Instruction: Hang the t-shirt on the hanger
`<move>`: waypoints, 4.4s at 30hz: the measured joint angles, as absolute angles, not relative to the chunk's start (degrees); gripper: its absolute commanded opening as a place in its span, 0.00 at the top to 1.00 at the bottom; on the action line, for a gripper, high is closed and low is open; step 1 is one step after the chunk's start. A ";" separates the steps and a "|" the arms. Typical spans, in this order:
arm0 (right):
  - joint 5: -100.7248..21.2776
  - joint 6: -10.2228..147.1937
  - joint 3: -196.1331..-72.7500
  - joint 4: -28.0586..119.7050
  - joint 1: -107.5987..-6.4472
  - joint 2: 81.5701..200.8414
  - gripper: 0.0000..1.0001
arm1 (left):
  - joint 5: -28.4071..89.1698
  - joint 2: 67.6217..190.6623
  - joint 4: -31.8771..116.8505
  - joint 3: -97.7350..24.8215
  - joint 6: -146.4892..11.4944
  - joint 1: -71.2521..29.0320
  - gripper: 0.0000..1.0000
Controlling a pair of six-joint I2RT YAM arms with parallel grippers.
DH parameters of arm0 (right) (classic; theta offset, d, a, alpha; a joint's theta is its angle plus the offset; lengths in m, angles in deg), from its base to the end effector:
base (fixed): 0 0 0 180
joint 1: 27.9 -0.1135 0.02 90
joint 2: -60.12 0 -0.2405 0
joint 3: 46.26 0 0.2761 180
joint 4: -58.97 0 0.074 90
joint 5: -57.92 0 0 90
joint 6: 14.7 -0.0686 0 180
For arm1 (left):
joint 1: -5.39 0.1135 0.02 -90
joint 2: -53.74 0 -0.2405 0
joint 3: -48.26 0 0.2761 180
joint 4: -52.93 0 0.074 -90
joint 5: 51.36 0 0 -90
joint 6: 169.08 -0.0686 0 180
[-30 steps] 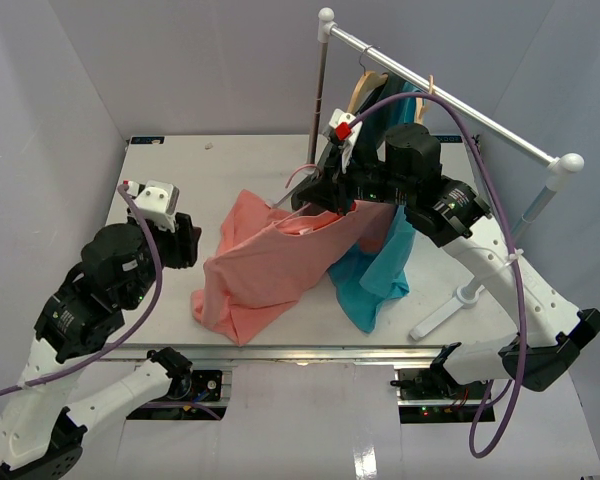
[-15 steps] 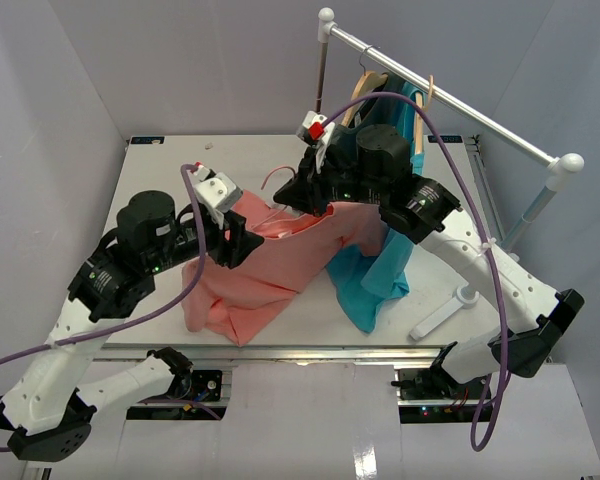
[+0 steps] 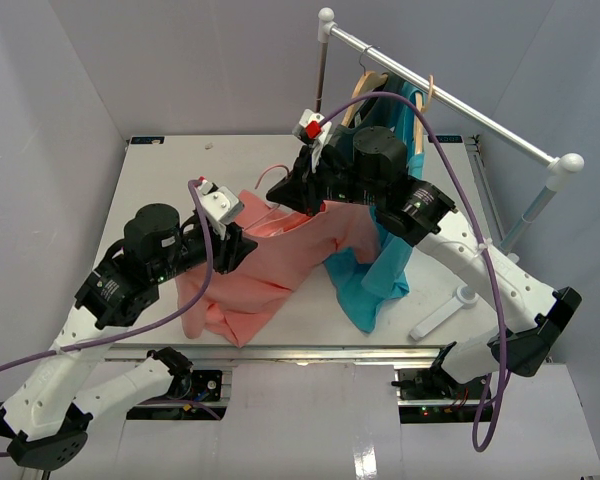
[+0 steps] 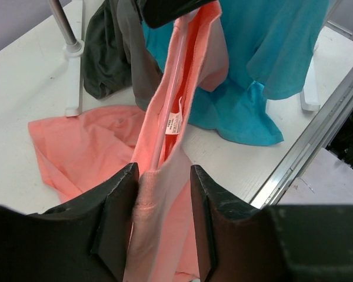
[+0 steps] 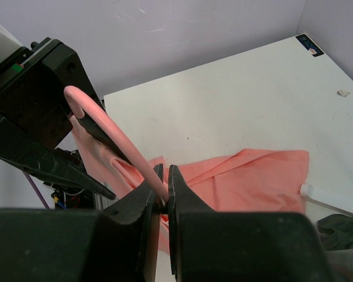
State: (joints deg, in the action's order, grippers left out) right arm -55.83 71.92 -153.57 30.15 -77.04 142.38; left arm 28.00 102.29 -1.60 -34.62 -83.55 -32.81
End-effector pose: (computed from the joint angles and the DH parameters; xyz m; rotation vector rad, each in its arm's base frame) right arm 0.2239 0.3011 0.4597 -0.9710 1.4386 1.0266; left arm 0.1663 -0.1469 0.4006 0.8297 1.7750 -0.5700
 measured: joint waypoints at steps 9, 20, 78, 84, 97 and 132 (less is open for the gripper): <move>-54.55 71.79 -153.50 30.34 -77.13 142.23 0.92 | 31.09 98.27 -2.25 -32.00 -83.55 -32.81 0.51; -52.38 71.81 -153.50 30.28 -77.15 141.37 0.92 | 35.68 96.17 -4.12 -30.62 -83.26 -32.81 0.51; -56.19 70.89 -150.76 31.69 -71.64 136.53 0.92 | 22.35 101.75 -4.10 -43.71 -81.47 -32.94 0.38; -56.69 69.69 -147.57 34.73 -72.33 137.33 0.92 | 19.27 111.53 -0.27 -43.52 -82.25 -32.95 0.39; -56.16 68.83 -144.39 38.90 -73.59 138.12 0.92 | 22.34 113.31 0.34 -40.44 -85.22 -32.98 0.41; -61.21 71.48 -144.59 31.94 -74.16 136.29 0.92 | 20.84 110.95 -3.42 -36.89 -88.66 -32.96 0.93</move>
State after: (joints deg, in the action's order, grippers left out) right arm -61.21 71.48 -144.59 31.94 -74.16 136.29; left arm 20.84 110.95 -3.42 -36.89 -88.66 -32.96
